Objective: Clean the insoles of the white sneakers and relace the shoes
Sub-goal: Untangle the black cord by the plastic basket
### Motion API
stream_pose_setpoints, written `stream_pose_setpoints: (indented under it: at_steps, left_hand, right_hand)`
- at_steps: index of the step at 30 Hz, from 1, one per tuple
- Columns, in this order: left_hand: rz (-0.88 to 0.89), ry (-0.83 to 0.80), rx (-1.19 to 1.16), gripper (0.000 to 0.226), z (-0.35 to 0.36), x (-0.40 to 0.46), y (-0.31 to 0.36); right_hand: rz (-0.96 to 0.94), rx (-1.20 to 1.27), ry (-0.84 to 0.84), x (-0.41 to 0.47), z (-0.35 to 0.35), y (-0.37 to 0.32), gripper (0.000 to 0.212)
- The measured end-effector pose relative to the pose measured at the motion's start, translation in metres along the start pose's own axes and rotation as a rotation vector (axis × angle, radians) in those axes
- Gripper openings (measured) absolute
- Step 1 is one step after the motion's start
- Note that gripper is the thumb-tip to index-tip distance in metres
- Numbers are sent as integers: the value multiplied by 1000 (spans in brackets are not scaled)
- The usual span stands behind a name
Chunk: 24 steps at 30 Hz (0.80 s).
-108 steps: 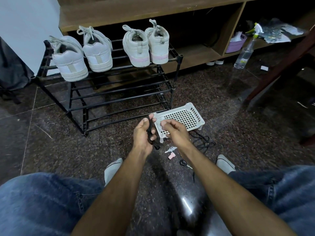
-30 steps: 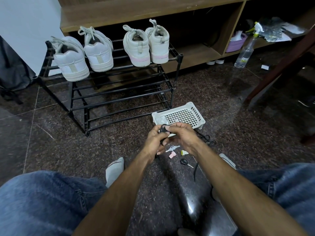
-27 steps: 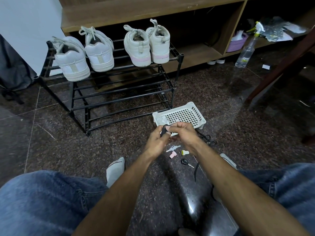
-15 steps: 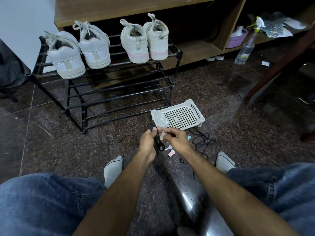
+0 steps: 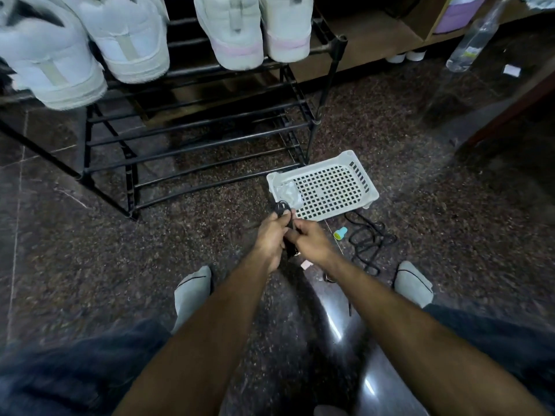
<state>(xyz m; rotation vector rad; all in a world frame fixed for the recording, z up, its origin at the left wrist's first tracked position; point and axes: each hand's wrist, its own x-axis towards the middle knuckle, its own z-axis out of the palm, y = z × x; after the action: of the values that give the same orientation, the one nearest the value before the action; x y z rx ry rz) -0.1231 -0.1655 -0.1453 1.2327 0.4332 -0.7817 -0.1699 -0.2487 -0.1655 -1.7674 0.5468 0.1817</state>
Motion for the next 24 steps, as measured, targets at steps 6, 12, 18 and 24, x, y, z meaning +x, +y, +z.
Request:
stream_pose_setpoints:
  at_steps: [6,12,18,24]
  left_hand:
    - [98,269,442,33,5,74,-1]
    - [47,321,821,43,5,130,-19]
    - [139,365,918,30,-8,153,-39]
    - [166,351,929,25,-14,151,-41]
  right_hand:
    - [161,112,119,76,-69,17,24]
    - [222,-159,239,164,-135,36,19]
    - [214,-1066,258,179,-137,54,39]
    - [44,-1285,5,167,-119,85,61]
